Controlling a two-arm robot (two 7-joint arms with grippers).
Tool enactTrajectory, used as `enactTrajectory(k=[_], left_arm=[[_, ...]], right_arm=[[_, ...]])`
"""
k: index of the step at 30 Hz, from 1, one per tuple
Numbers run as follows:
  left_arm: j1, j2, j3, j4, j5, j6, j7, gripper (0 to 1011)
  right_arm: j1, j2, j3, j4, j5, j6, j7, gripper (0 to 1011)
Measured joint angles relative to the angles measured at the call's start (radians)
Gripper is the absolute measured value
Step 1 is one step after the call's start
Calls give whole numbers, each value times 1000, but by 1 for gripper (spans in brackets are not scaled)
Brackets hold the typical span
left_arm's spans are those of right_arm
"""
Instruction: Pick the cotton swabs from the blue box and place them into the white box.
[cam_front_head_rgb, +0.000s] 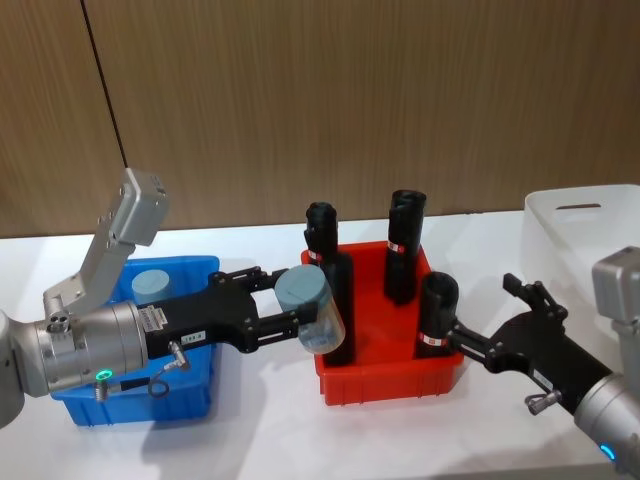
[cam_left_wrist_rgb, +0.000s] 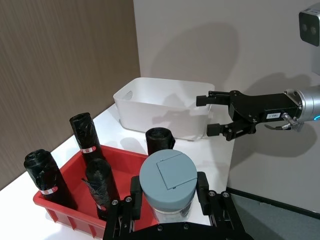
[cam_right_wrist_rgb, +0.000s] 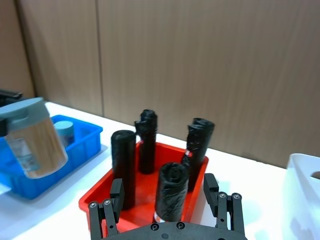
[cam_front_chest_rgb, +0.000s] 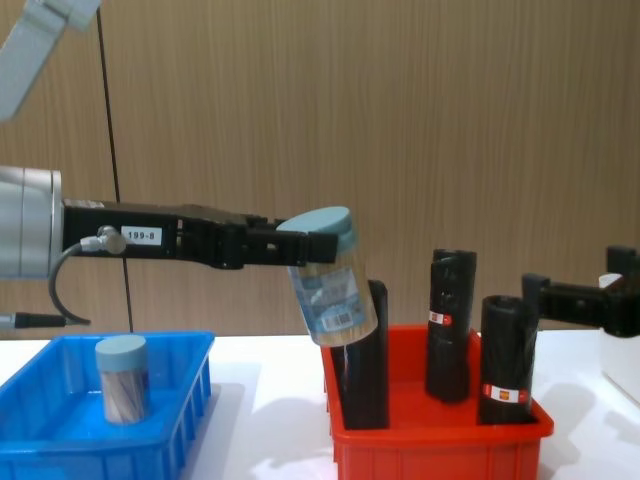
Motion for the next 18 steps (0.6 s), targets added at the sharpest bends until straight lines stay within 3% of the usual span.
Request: enactTrajectory(k=[12,18], left_arm=[[-1,-1,0,2,0,-1,-1,654],[-2,-1,0,2,0,-2,-1,654]], right_arm=[[53,23,3,16,-19,72,172,1002],[105,25,-1,41,-32,117,291,1001]])
